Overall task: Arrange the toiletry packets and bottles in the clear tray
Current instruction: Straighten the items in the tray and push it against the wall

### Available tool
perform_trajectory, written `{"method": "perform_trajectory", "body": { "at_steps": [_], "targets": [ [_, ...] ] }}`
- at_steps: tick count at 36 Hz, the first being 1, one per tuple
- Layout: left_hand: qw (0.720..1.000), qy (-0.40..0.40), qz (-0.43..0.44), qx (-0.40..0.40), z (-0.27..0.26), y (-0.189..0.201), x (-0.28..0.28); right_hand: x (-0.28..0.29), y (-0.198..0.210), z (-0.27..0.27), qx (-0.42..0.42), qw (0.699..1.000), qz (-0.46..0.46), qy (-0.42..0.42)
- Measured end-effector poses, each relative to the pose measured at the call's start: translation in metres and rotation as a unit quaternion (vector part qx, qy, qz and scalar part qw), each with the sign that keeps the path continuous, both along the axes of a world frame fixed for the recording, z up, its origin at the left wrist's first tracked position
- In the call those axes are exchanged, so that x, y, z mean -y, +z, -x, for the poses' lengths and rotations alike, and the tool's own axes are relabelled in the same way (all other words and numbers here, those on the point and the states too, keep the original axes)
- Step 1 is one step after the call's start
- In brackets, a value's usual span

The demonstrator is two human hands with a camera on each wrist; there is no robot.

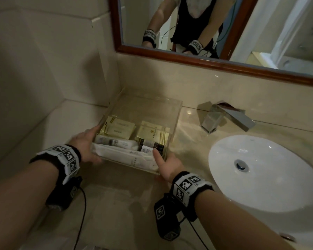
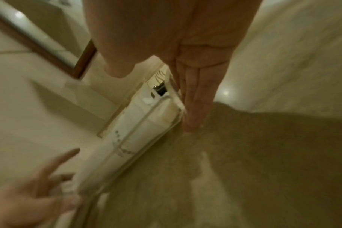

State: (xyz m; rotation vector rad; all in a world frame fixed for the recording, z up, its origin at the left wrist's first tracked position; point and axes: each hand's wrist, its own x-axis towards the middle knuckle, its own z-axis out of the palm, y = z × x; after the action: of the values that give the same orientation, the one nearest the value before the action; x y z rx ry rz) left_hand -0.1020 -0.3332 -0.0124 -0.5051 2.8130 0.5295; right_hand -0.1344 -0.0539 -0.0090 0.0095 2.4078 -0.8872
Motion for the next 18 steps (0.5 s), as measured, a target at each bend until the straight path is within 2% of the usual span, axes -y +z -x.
{"method": "perform_trajectory", "body": {
  "at_steps": [6, 10, 18],
  "targets": [
    [0.996, 0.043, -0.080, -0.005, 0.002, -0.010, -0.003, 0.018, -0.003, 0.002, 0.064, 0.980, 0.137, -0.128],
    [0.990, 0.077, -0.118, 0.010, 0.003, -0.011, -0.005, 0.025, -0.009, 0.004, 0.043, 0.974, 0.136, -0.173],
    [0.981, 0.095, -0.164, -0.047, 0.008, -0.010, -0.004, 0.027, -0.016, -0.001, -0.017, 0.977, 0.145, -0.158]
  ]
}}
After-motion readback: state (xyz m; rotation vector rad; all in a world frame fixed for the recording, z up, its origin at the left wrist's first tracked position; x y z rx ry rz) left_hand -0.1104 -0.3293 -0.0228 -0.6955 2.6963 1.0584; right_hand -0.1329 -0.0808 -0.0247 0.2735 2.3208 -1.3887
